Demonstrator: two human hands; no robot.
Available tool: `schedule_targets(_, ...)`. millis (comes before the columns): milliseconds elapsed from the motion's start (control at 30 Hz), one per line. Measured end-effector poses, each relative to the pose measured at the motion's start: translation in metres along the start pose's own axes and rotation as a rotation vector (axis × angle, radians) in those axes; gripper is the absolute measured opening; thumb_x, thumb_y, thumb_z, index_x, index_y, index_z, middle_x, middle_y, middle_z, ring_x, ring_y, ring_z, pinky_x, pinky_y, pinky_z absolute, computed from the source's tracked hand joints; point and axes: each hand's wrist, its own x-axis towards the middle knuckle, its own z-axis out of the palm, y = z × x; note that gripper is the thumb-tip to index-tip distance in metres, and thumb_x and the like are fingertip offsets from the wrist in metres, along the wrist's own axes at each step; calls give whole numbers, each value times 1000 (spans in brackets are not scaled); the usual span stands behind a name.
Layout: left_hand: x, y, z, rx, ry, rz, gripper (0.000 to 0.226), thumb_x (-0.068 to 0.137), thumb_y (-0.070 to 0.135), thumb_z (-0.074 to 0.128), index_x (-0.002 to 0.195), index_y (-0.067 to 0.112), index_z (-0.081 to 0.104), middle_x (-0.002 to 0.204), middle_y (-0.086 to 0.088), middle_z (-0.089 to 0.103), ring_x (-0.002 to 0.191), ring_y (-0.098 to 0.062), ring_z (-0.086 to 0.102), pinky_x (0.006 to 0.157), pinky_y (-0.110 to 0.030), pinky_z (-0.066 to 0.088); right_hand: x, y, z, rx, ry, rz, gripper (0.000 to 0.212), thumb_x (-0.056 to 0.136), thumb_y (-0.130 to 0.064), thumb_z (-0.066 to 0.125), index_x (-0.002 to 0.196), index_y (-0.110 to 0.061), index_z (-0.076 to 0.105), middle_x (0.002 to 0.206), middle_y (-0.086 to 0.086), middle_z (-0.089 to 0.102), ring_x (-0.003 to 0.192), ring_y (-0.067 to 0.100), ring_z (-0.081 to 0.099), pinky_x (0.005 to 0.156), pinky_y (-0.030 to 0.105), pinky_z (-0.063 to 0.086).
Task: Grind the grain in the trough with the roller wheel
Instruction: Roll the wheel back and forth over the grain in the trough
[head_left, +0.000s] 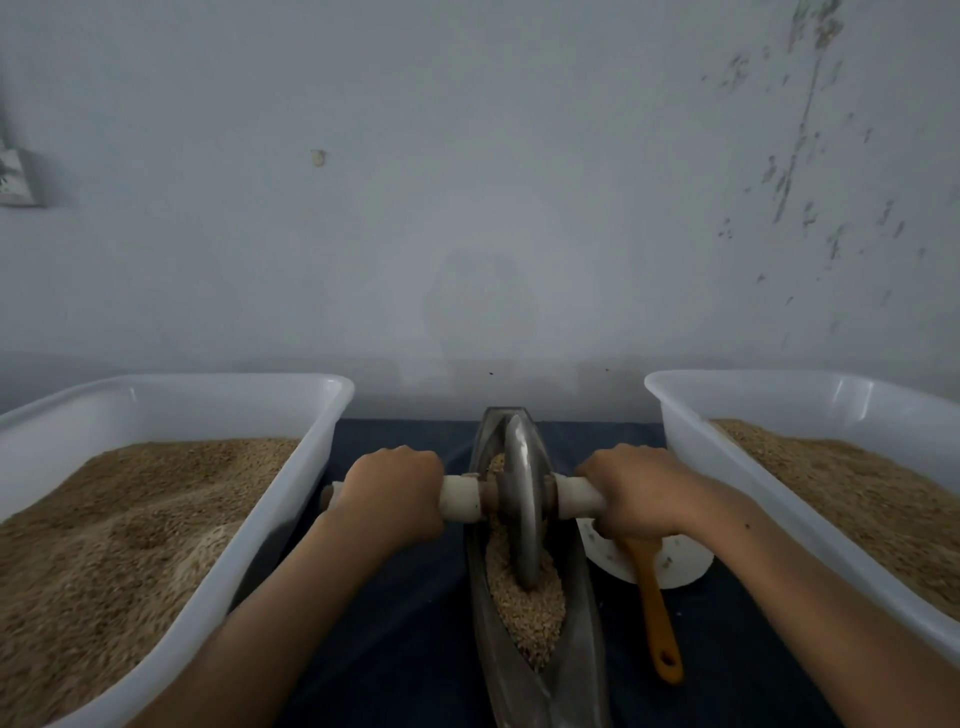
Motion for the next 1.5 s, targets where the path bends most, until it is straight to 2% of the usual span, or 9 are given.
schedule_targets(167, 0, -2, 0, -16, -58, -6, 35, 82, 33, 66, 112, 19, 57, 101, 1, 62, 89, -15, 59, 79, -28, 48, -1, -1, 1, -12, -1, -1, 23, 81, -25, 66, 103, -21, 62, 88, -2, 62, 77, 15, 59, 55, 23, 36)
schedule_targets(467, -1, 3, 6, 0, 237, -36, 22, 89, 33, 56, 109, 25, 51, 101, 4, 61, 92, -15, 59, 74, -27, 41, 2, -5, 17, 4, 335, 76, 13, 88, -20, 54, 99, -26, 52, 97, -2, 63, 88, 20, 59, 67, 30, 36)
schedule_targets(567, -1, 2, 5, 10, 190, -19, 25, 87, 35, 58, 110, 24, 53, 103, 3, 62, 93, -15, 59, 76, -27, 42, 1, -3, 14, -14, 257, 49, 14, 87, -21, 56, 101, -25, 55, 98, -1, 63, 89, 19, 60, 68, 29, 38)
schedule_targets(800, -2, -1, -1, 7, -22, 5, 33, 84, 32, 63, 113, 18, 57, 104, 0, 63, 94, -16, 61, 84, -29, 49, 0, 0, 1, -7, -20, -5, 25, 82, -27, 66, 106, -22, 60, 93, -1, 63, 83, 16, 60, 55, 23, 35)
schedule_targets(900, -2, 1, 1, 2, 31, -12, 30, 85, 33, 62, 112, 21, 56, 103, 1, 62, 93, -15, 60, 80, -28, 46, 0, -1, 4, -4, 48, 22, 21, 83, -25, 64, 104, -22, 60, 93, -1, 62, 84, 16, 60, 62, 26, 40)
schedule_targets(1000, -3, 3, 4, -24, 138, -34, 24, 88, 32, 58, 110, 24, 54, 103, 3, 61, 93, -15, 59, 76, -27, 42, 2, -4, 11, -27, 220, 50, 12, 86, -20, 58, 98, -24, 56, 96, -1, 63, 86, 18, 60, 66, 28, 38)
schedule_targets(1133, -4, 6, 6, -7, 248, -33, 23, 91, 33, 55, 111, 24, 50, 104, 4, 61, 94, -14, 59, 78, -27, 44, 3, -5, 18, 11, 342, 64, 10, 89, -20, 54, 95, -27, 51, 95, -3, 63, 86, 18, 59, 67, 29, 36)
schedule_targets(1400, -3, 1, -2, 3, -2, -6, 33, 84, 32, 63, 114, 18, 57, 105, 0, 63, 95, -16, 60, 82, -28, 48, 1, 0, 3, 1, 31, -11, 23, 83, -27, 66, 104, -24, 59, 90, -3, 60, 80, 14, 57, 59, 25, 35)
schedule_targets(1500, -2, 0, -1, -1, -26, -2, 34, 83, 33, 64, 113, 19, 57, 103, 0, 63, 93, -16, 60, 81, -28, 47, -1, -1, 0, 13, -24, -3, 25, 83, -28, 67, 106, -23, 60, 88, -4, 59, 80, 14, 57, 56, 23, 35)
